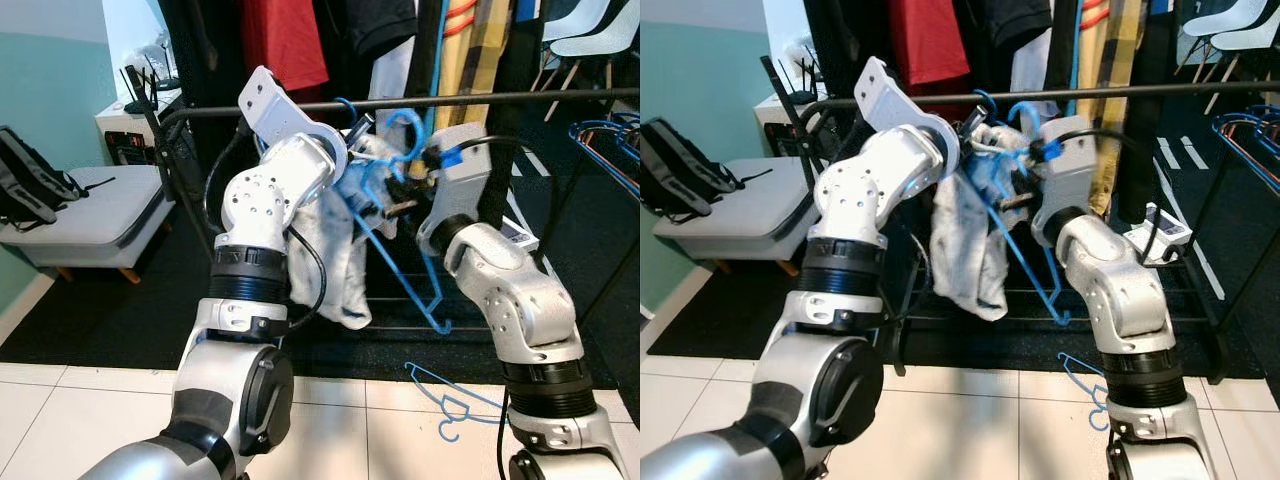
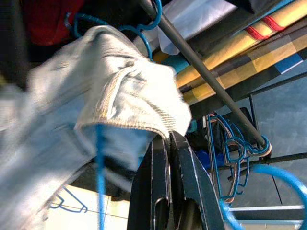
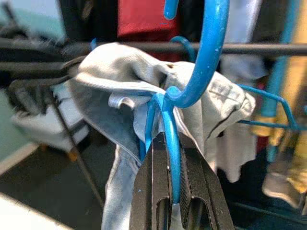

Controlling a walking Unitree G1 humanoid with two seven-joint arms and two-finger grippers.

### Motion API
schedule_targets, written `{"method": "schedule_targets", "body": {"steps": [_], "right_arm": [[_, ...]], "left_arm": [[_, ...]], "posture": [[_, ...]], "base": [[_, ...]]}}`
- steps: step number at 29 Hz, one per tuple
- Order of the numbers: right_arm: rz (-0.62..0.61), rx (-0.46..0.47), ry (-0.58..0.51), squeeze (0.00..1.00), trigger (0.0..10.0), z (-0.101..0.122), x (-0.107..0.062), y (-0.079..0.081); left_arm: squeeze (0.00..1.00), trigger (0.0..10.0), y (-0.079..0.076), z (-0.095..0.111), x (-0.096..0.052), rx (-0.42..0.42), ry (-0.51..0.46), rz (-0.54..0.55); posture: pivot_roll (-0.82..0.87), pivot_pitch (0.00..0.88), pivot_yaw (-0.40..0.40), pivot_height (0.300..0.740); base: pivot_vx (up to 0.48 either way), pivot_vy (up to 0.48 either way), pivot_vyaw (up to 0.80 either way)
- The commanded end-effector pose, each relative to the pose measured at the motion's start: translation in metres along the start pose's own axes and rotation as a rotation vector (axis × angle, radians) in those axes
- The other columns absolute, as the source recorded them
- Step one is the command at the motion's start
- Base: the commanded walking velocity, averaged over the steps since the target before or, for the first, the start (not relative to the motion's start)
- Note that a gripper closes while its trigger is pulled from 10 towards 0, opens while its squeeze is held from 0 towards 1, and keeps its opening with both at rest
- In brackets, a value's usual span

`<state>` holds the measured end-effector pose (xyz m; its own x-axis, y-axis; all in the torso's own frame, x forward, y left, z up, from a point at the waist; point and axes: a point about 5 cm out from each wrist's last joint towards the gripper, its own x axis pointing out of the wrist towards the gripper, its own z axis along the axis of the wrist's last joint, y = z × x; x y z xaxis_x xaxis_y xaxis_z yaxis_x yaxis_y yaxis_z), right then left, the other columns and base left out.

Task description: Hang hanger

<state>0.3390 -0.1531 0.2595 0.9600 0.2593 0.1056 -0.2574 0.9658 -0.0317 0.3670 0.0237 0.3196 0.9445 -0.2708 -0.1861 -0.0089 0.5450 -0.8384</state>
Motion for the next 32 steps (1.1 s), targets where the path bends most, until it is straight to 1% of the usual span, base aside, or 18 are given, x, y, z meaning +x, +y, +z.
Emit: {"method": "schedule_targets", "body": {"steps": [1,3,4,5,7,9,10,12,13,15,16,17,19,21,22,25,26,32], "right_arm": [[-0.034,0.019,-0.112,0.0,10.0,0.019,0.0,-0.006],[-0.023,0.023,-0.127,0.0,10.0,0.021,0.001,-0.005],[0.009,0.032,-0.144,0.0,10.0,0.023,0.001,0.0],[0.009,0.032,-0.144,0.0,10.0,0.023,0.001,0.0],[0.089,0.064,-0.175,0.0,10.0,0.026,0.001,0.014],[0.089,0.064,-0.175,0.0,10.0,0.026,0.001,0.014],[0.122,0.071,-0.185,0.0,10.0,0.027,0.001,0.02],[0.122,0.071,-0.185,0.0,10.0,0.027,0.001,0.02],[0.147,0.077,-0.189,0.0,10.0,0.027,0.0,0.023],[0.176,0.084,-0.19,0.0,10.0,0.026,-0.001,0.027],[0.176,0.084,-0.19,0.0,10.0,0.026,-0.001,0.027],[0.193,0.09,-0.195,0.0,10.0,0.027,-0.001,0.029],[0.193,0.09,-0.195,0.0,10.0,0.027,-0.001,0.029],[0.204,0.095,-0.202,0.0,10.0,0.027,-0.002,0.03],[0.211,0.099,-0.209,0.0,10.0,0.027,-0.002,0.031],[0.211,0.099,-0.209,0.0,10.0,0.027,-0.002,0.031],[0.216,0.103,-0.221,0.0,10.0,0.028,-0.003,0.031],[0.216,0.103,-0.221,0.0,10.0,0.028,-0.003,0.031]], "left_arm": [[0.0,10.0,-0.038,-0.084,-0.014,-0.103,0.254,-0.094],[0.0,10.0,-0.037,-0.084,-0.014,-0.103,0.251,-0.094],[0.0,10.0,-0.037,-0.084,-0.014,-0.098,0.25,-0.095],[0.0,10.0,-0.037,-0.084,-0.014,-0.098,0.25,-0.095],[0.0,10.0,-0.038,-0.087,-0.015,-0.085,0.261,-0.119],[0.0,10.0,-0.038,-0.087,-0.015,-0.085,0.261,-0.119],[0.0,10.0,-0.041,-0.09,-0.017,-0.085,0.275,-0.167],[0.0,10.0,-0.041,-0.09,-0.017,-0.085,0.275,-0.167],[1.0,10.0,-0.046,-0.092,-0.02,-0.087,0.294,-0.231],[1.0,10.0,-0.054,-0.092,-0.025,-0.102,0.312,-0.325],[1.0,10.0,-0.054,-0.092,-0.025,-0.102,0.312,-0.325],[1.0,10.0,-0.058,-0.09,-0.027,-0.114,0.317,-0.368],[1.0,10.0,-0.058,-0.09,-0.027,-0.114,0.317,-0.368],[1.0,10.0,-0.062,-0.089,-0.029,-0.126,0.32,-0.404],[1.0,10.0,-0.065,-0.087,-0.031,-0.137,0.323,-0.443],[1.0,10.0,-0.065,-0.087,-0.031,-0.137,0.323,-0.443],[1.0,10.0,-0.067,-0.085,-0.033,-0.148,0.324,-0.472],[1.0,10.0,-0.067,-0.085,-0.033,-0.148,0.324,-0.472]], "posture": [[-0.17,0.0,0.104,0.74],[-0.17,0.0,0.104,0.74],[-0.17,0.0,0.102,0.74],[-0.17,0.0,0.102,0.74],[-0.17,0.0,0.101,0.74],[-0.17,0.0,0.101,0.74],[-0.17,0.0,0.102,0.74],[-0.17,0.0,0.102,0.74],[-0.17,0.0,0.101,0.74],[-0.18,0.0,0.101,0.74],[-0.18,0.0,0.101,0.74],[-0.18,0.0,0.101,0.74],[-0.18,0.0,0.101,0.74],[-0.18,0.0,0.101,0.74],[-0.18,0.0,0.101,0.74],[-0.18,0.0,0.101,0.74],[-0.18,0.0,0.101,0.74],[-0.18,0.0,0.101,0.74]], "base": [[0.0,0.0,0.0],[0.0,0.0,0.0],[0.0,0.0,0.0],[0.0,0.0,0.0],[0.0,0.0,0.0],[0.0,0.0,0.0],[0.0,0.0,0.0],[0.0,0.0,0.0],[0.0,0.0,0.0],[0.0,0.0,0.0],[0.0,0.0,0.0],[0.0,0.0,0.0],[0.0,0.0,0.0],[0.0,0.0,0.0],[0.0,0.0,0.0],[0.0,0.0,0.0],[0.0,0.0,0.0],[0.0,0.0,0.0]]}}
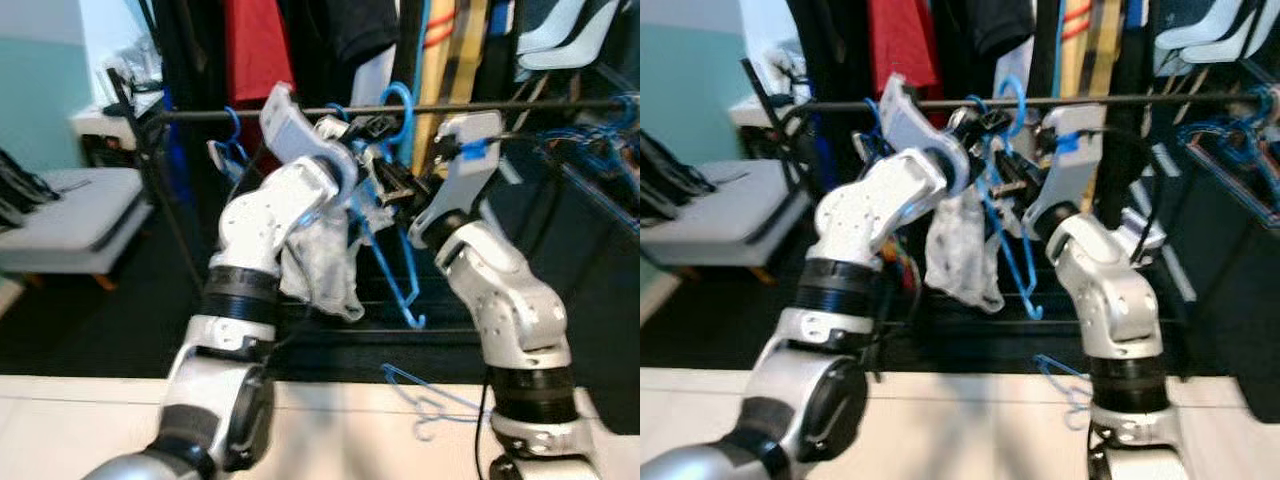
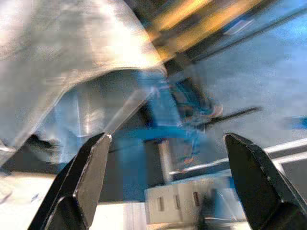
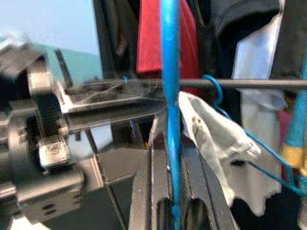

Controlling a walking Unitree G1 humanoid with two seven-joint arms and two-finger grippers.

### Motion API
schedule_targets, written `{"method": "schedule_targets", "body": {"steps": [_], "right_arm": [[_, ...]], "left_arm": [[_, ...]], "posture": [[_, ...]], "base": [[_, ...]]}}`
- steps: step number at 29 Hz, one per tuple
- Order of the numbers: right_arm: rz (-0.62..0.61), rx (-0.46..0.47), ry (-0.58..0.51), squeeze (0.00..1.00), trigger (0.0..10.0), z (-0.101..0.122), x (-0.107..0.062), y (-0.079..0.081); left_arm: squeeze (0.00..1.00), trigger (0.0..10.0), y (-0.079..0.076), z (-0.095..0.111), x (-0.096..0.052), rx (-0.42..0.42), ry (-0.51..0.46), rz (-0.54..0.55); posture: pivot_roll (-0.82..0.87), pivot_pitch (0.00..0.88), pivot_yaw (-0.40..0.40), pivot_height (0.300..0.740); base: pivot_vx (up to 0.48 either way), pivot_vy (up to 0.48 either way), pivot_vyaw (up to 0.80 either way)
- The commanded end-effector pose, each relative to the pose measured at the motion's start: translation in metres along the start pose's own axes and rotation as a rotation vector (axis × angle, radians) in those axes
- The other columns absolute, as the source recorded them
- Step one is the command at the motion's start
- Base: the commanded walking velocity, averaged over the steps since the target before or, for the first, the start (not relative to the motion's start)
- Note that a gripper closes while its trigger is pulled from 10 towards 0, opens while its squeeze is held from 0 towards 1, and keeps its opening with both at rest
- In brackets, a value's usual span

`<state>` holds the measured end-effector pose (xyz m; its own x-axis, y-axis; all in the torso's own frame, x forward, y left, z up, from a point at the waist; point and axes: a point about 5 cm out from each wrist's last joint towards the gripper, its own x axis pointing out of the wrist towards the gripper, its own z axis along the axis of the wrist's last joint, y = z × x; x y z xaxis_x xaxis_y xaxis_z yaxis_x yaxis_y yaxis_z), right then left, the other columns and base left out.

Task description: Hang hanger

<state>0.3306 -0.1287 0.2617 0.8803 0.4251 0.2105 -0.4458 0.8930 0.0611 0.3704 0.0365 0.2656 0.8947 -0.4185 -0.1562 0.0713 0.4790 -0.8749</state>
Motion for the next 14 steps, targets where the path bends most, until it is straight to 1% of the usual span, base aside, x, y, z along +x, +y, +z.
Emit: {"method": "schedule_targets", "body": {"steps": [1,14], "right_arm": [[0.039,-0.029,-0.113,0.0,10.0,0.0241,0.0026,0.0087],[0.039,-0.029,-0.113,0.0,10.0,0.0241,0.0026,0.0087]], "left_arm": [[1.0,10.0,-0.1198,-0.0768,-0.0216,-0.098,0.206,-0.37],[1.0,10.0,-0.1198,-0.0768,-0.0216,-0.098,0.206,-0.37]], "posture": [[-0.18,0.0,0.101,0.74],[-0.18,0.0,0.101,0.74]], "base": [[0.0,0.0,0.0],[0.0,0.0,0.0]]}}
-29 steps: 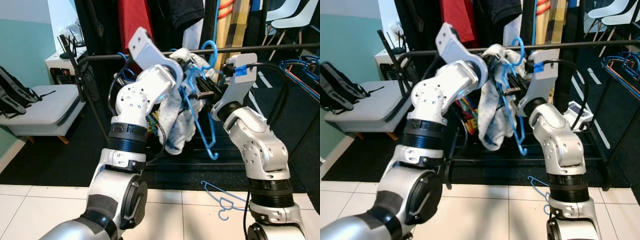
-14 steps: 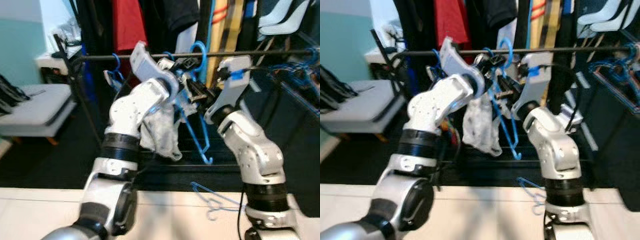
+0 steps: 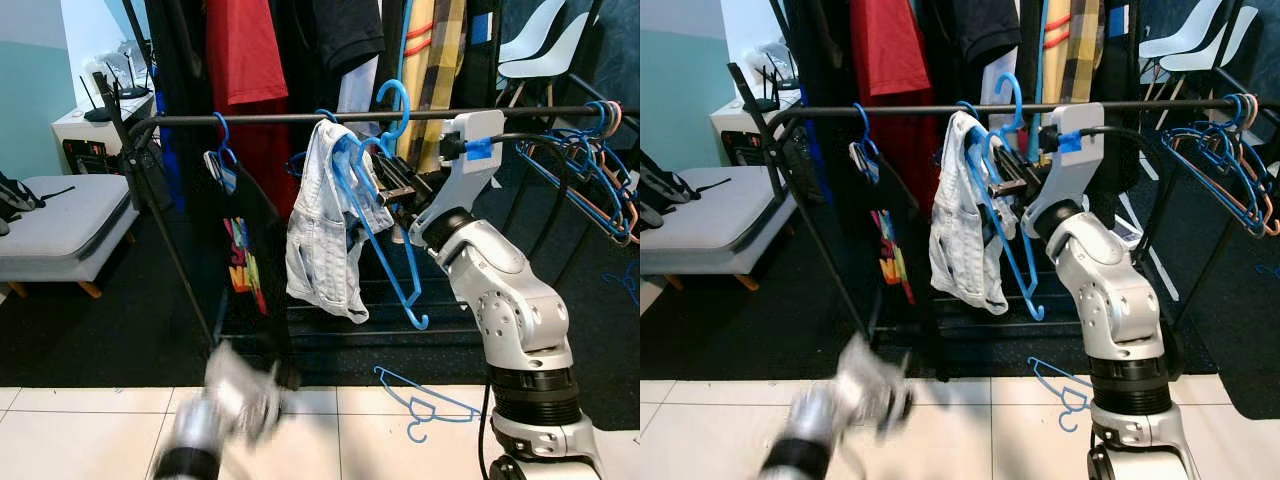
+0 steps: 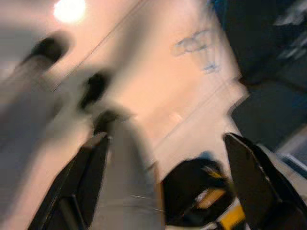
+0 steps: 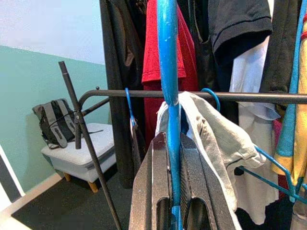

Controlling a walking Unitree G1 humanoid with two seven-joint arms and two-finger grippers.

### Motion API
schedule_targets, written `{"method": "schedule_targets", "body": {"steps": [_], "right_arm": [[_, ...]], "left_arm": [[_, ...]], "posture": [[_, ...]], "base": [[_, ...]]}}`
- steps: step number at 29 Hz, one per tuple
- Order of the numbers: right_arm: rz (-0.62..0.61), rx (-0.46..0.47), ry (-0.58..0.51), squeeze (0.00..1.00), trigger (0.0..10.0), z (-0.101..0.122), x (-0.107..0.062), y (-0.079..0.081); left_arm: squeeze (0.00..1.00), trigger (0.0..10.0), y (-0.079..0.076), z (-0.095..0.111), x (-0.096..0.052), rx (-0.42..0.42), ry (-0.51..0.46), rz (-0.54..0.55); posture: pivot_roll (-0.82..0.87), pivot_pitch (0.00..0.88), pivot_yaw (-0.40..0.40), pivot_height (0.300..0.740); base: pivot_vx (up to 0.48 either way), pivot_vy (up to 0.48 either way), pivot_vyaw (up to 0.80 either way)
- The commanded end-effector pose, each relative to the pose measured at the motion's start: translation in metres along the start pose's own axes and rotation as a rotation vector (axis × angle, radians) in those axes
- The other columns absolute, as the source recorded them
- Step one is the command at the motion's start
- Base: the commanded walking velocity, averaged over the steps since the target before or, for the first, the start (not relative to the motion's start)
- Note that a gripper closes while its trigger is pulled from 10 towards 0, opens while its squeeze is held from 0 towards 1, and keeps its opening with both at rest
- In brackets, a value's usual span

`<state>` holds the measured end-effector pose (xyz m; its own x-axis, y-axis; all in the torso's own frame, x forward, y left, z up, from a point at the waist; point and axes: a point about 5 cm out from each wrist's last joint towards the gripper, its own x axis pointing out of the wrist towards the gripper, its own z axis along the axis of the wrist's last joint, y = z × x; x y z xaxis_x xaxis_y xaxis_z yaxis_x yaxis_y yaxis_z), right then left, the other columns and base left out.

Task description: Hang hanger

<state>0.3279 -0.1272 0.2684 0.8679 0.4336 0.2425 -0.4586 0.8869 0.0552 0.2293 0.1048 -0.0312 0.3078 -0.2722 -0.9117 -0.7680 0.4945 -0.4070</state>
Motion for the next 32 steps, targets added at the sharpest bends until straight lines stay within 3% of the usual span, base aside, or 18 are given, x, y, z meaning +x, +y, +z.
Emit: {"method": "schedule_targets", "body": {"steps": [1,32], "right_arm": [[0.024,-0.026,-0.081,0.0,10.0,0.0173,0.0036,0.0057],[0.024,-0.026,-0.081,0.0,10.0,0.0173,0.0036,0.0057]], "left_arm": [[1.0,10.0,-0.2984,-0.1217,-0.2648,0.472,-0.098,-1.255],[1.0,10.0,-0.2984,-0.1217,-0.2648,0.472,-0.098,-1.255]], "posture": [[-0.18,0.0,0.101,0.74],[-0.18,0.0,0.101,0.74]], "base": [[0.0,0.0,0.0],[0.0,0.0,0.0]]}}
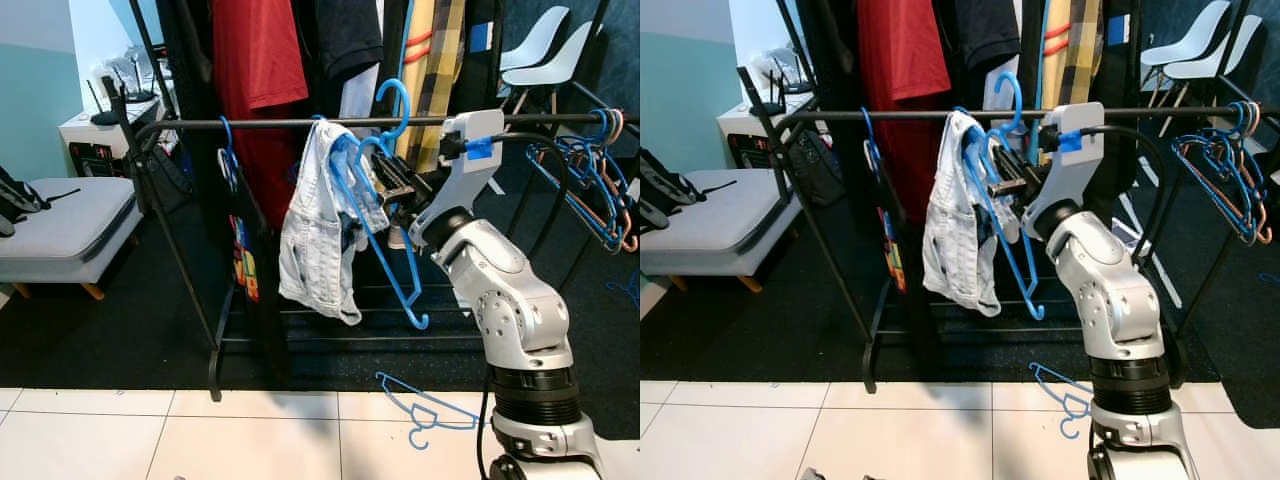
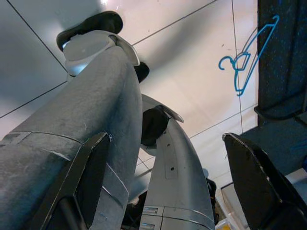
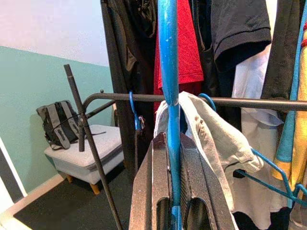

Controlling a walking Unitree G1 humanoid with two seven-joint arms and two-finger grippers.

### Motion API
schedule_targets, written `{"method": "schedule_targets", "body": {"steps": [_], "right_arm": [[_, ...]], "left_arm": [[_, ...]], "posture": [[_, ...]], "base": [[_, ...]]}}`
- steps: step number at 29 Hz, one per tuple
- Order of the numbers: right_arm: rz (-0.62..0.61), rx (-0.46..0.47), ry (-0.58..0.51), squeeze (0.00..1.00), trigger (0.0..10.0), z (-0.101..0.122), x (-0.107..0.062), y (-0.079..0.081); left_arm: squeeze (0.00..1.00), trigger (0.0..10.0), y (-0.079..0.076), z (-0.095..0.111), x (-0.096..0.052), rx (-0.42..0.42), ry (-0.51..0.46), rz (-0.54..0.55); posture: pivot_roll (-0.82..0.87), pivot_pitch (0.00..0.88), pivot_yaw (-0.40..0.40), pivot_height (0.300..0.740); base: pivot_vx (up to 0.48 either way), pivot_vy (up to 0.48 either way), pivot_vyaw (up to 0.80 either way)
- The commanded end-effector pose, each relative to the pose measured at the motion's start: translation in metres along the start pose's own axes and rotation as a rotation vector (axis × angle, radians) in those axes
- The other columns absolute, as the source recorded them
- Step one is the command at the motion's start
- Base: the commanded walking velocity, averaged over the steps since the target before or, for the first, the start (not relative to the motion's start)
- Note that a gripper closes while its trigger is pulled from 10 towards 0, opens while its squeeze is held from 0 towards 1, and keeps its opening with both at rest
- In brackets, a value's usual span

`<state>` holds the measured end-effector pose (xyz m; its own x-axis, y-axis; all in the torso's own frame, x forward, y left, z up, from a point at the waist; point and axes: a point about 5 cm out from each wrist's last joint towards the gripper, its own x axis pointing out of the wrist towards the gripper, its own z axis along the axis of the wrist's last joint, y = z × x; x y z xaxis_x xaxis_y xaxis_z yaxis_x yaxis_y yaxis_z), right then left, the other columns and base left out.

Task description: Hang hanger

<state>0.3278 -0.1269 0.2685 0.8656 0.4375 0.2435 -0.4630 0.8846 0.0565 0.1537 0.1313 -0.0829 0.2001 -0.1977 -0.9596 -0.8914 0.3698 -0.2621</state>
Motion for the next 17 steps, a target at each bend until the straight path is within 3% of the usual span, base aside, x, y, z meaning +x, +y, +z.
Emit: {"method": "schedule_targets", "body": {"steps": [1,6,7,9,10,11,12,13,14,17], "right_arm": [[0.02,-0.029,-0.08,0.0,10.0,0.017,0.004,0.005],[0.02,-0.029,-0.08,0.0,10.0,0.017,0.004,0.005],[0.162,0.074,-0.074,0.0,10.0,0.015,-0.028,-0.002],[0.162,0.074,-0.074,0.0,10.0,0.015,-0.028,-0.002],[0.271,0.132,-0.054,0.0,10.0,0.013,-0.051,-0.004],[0.271,0.132,-0.054,0.0,10.0,0.013,-0.051,-0.004],[0.35,0.162,-0.029,0.0,10.0,0.011,-0.066,-0.003],[0.35,0.162,-0.029,0.0,10.0,0.011,-0.066,-0.003],[0.388,0.174,-0.006,0.0,10.0,0.008,-0.074,-0.002],[0.383,0.164,0.016,0.0,10.0,0.005,-0.075,-0.003]], "left_arm": [[1.0,10.0,-0.323,-0.164,-0.333,0.619,-0.003,-1.411],[1.0,10.0,-0.323,-0.164,-0.333,0.619,-0.003,-1.411],[0.0,10.0,-0.311,-0.056,-0.242,0.54,-0.363,-1.334],[0.0,10.0,-0.311,-0.056,-0.242,0.54,-0.363,-1.334],[0.0,10.0,-0.263,0.013,-0.176,0.653,-0.594,-1.198],[0.0,10.0,-0.263,0.013,-0.176,0.653,-0.594,-1.198],[0.0,10.0,-0.214,0.052,-0.137,0.799,-0.691,-1.078],[0.0,10.0,-0.214,0.052,-0.137,0.799,-0.691,-1.078],[0.0,10.0,-0.184,0.068,-0.119,0.887,-0.716,-1.004],[0.0,10.0,-0.179,0.069,-0.114,0.883,-0.719,-0.98]], "posture": [[-0.18,0.0,0.101,0.74],[-0.18,0.0,0.101,0.74],[-0.17,0.0,0.0,0.74],[-0.17,0.0,0.0,0.74],[-0.17,0.0,0.0,0.74],[-0.17,0.0,0.0,0.74],[-0.17,0.0,0.0,0.74],[-0.17,0.0,0.0,0.74],[-0.17,0.0,0.0,0.74],[-0.17,0.0,0.0,0.74]], "base": [[0.0,0.0,0.0],[0.0,0.0,0.0],[0.0,0.0,0.0],[0.0,0.0,0.0],[0.0,0.0,0.0],[0.0,0.0,0.0],[0.0,0.0,0.0],[0.0,0.0,0.0],[0.0,0.0,0.0],[0.0,0.0,0.0]]}}
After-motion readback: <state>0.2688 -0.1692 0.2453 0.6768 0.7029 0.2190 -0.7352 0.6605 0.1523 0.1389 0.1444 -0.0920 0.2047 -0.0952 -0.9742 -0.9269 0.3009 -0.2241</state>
